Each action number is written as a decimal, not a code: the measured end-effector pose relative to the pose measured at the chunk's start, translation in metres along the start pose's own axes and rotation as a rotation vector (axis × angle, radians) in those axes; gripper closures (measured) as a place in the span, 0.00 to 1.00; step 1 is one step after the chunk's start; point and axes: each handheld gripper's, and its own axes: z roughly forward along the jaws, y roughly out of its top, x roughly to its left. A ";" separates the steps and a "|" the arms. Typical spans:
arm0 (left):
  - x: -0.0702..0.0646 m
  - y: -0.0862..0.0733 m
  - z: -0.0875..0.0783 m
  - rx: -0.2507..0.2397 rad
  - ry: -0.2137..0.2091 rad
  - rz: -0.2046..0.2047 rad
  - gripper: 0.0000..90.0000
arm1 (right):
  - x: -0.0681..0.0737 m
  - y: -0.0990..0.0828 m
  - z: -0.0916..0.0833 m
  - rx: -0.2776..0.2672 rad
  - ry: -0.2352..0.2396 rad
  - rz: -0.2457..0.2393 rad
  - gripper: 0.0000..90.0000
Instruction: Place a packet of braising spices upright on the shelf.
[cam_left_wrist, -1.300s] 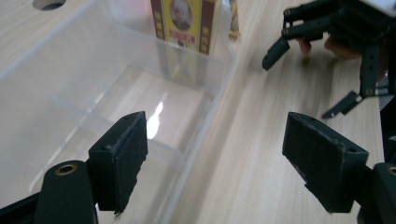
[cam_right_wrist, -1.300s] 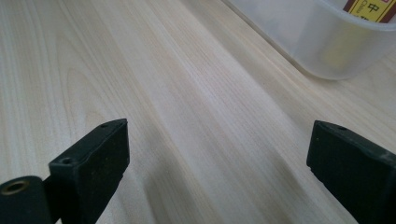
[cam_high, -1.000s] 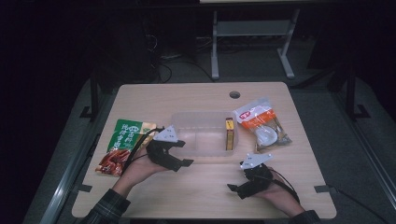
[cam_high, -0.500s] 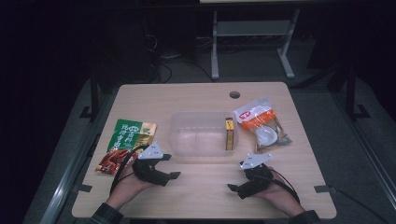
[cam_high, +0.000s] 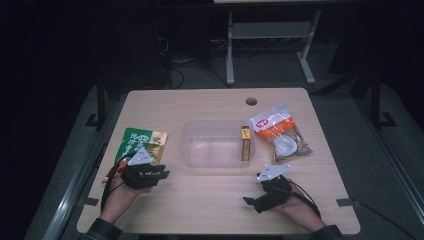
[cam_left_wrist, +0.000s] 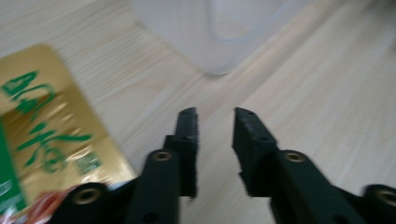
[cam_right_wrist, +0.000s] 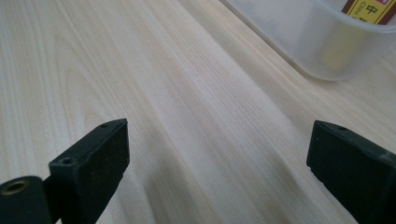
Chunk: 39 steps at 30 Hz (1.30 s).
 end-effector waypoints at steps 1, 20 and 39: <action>0.004 -0.001 -0.001 0.000 0.012 -0.019 0.83 | 0.000 0.000 0.000 0.000 -0.001 0.001 0.06; 0.111 -0.033 -0.023 0.003 0.327 -0.244 1.00 | 0.000 0.000 0.002 0.006 0.002 -0.002 0.06; 0.150 0.009 0.047 0.026 0.328 -0.245 1.00 | -0.003 0.000 0.003 0.009 -0.008 0.018 0.06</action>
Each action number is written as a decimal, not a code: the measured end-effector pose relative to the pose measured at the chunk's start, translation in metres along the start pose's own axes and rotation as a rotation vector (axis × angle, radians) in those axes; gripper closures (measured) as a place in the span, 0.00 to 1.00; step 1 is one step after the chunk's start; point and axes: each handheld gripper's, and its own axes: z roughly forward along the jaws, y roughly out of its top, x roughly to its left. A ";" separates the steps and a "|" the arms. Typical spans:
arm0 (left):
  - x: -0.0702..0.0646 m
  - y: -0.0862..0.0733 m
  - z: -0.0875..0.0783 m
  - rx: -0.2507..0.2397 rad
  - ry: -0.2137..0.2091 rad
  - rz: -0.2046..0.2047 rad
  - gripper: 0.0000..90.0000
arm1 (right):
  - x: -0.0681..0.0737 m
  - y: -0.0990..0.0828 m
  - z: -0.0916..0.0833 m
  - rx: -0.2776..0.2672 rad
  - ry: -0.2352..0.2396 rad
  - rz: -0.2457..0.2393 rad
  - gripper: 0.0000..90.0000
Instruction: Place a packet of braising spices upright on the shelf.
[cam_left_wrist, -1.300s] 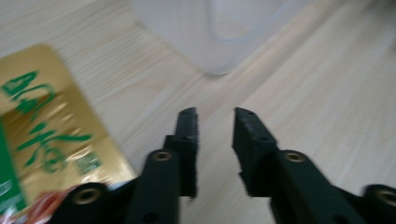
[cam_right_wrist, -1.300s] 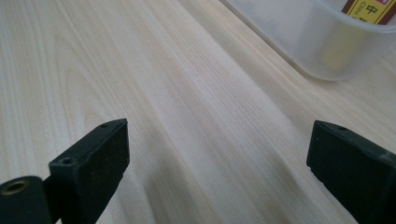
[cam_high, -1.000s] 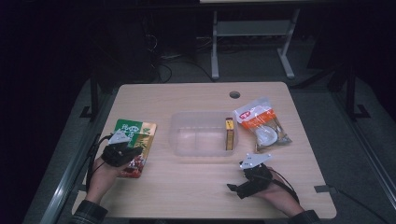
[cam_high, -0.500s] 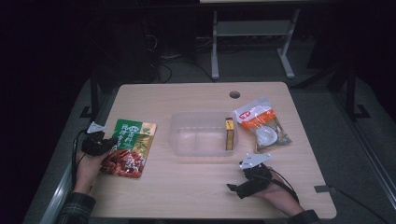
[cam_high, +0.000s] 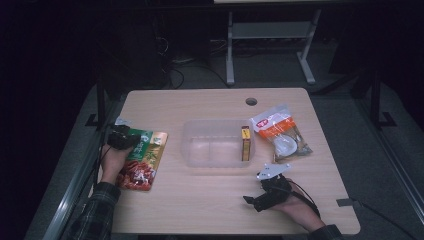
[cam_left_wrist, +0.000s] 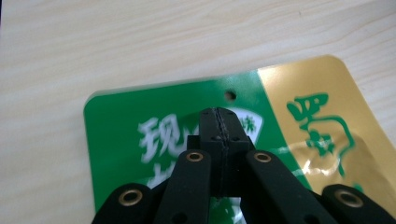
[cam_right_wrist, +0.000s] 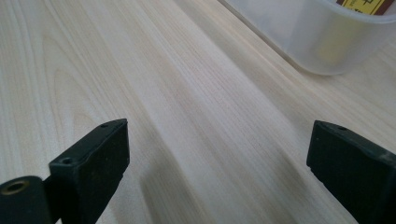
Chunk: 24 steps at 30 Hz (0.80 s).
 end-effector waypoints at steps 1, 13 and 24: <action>-0.003 0.006 0.005 0.003 0.005 -0.001 1.00 | -0.001 0.000 0.000 0.000 -0.001 -0.003 0.06; -0.012 0.015 0.022 0.031 0.020 0.021 1.00 | -0.002 -0.001 -0.001 -0.002 0.006 0.002 0.06; -0.006 0.015 0.022 0.035 0.014 0.010 1.00 | -0.001 -0.001 -0.001 0.000 0.004 0.004 0.06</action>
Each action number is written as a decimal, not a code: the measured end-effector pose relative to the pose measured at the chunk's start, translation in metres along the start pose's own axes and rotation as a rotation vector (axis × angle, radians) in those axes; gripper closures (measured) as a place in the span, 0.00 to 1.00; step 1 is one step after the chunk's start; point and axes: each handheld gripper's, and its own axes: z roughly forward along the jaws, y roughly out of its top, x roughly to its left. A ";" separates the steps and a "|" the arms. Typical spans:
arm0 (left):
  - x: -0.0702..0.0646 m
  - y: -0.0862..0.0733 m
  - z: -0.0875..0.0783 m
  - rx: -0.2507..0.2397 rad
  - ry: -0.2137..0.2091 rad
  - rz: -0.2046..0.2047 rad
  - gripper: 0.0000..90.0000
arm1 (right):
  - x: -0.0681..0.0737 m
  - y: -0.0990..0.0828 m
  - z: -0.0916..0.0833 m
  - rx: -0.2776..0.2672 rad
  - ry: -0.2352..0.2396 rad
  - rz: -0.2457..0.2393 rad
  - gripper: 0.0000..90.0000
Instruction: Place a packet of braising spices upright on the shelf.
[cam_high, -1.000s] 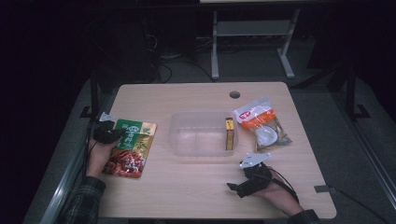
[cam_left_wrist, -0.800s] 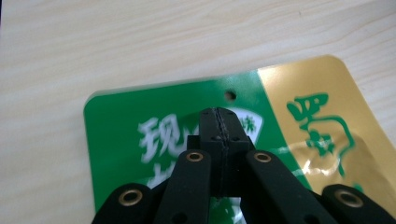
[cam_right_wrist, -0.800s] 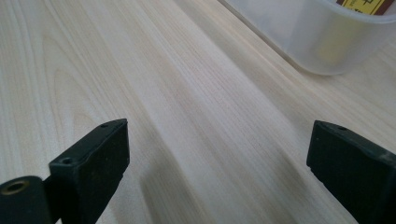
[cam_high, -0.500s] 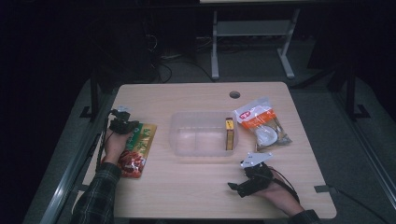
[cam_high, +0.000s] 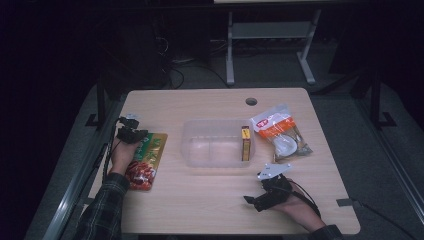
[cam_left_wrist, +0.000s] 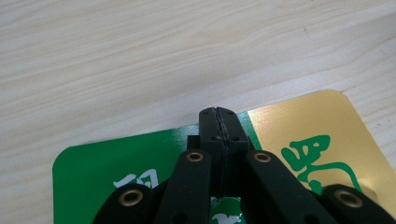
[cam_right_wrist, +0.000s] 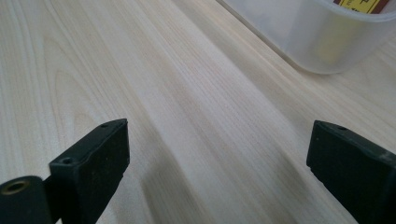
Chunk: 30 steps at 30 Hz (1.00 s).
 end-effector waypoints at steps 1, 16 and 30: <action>0.000 0.000 0.001 -0.002 -0.007 0.007 1.00 | 0.000 0.000 0.000 0.001 -0.001 0.001 0.06; -0.011 -0.020 -0.020 0.018 0.009 0.009 1.00 | 0.000 0.000 0.001 -0.005 0.002 0.009 0.06; -0.039 -0.051 -0.052 0.031 -0.082 0.047 1.00 | 0.003 0.002 0.000 0.001 0.001 -0.010 0.06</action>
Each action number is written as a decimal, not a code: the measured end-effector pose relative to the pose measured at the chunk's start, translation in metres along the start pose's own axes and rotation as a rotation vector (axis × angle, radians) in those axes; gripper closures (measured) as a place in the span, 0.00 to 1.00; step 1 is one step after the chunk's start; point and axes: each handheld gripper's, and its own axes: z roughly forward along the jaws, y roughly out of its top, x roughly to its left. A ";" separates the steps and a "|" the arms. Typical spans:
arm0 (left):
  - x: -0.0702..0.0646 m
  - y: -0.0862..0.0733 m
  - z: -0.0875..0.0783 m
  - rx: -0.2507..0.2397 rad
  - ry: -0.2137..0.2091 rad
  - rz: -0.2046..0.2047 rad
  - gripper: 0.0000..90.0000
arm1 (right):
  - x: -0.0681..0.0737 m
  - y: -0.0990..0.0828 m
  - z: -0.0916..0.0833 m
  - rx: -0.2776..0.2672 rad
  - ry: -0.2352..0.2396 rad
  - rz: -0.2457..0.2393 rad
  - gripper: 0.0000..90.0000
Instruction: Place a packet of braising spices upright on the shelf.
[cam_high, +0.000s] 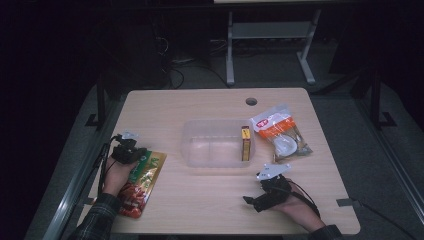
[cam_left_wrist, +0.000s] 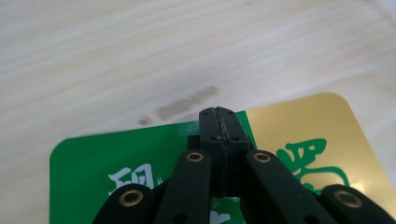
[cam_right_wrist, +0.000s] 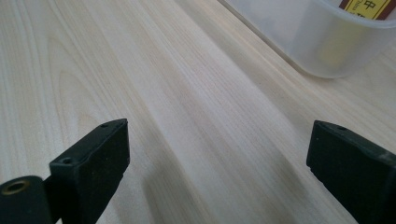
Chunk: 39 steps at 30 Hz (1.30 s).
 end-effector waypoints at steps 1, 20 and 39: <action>-0.002 -0.001 -0.001 0.001 -0.013 0.005 1.00 | 0.000 0.000 0.000 0.001 0.000 0.000 0.06; -0.057 -0.014 -0.012 0.012 -0.224 0.129 1.00 | -0.001 -0.001 -0.002 -0.008 -0.005 0.011 0.06; -0.101 -0.026 -0.022 0.030 -0.374 0.267 1.00 | -0.001 0.000 -0.001 -0.008 -0.004 0.010 0.06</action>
